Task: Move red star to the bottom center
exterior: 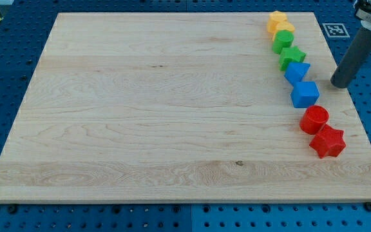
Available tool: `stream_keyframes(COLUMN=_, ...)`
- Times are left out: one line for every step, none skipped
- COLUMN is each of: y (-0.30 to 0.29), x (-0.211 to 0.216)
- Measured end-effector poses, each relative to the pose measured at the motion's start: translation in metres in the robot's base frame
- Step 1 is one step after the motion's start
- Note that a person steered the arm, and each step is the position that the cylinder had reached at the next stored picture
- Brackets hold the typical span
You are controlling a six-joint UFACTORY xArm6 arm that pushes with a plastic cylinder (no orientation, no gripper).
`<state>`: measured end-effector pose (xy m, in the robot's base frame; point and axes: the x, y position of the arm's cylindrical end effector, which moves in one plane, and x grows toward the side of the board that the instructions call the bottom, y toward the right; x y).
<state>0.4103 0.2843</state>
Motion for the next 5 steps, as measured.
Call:
stream_keyframes(y=0.0, x=0.0)
stream_keyframes(y=0.023, x=0.008)
stream_keyframes(y=0.029, x=0.045)
stream_keyframes(y=0.015, x=0.083)
stream_keyframes(y=0.015, x=0.083)
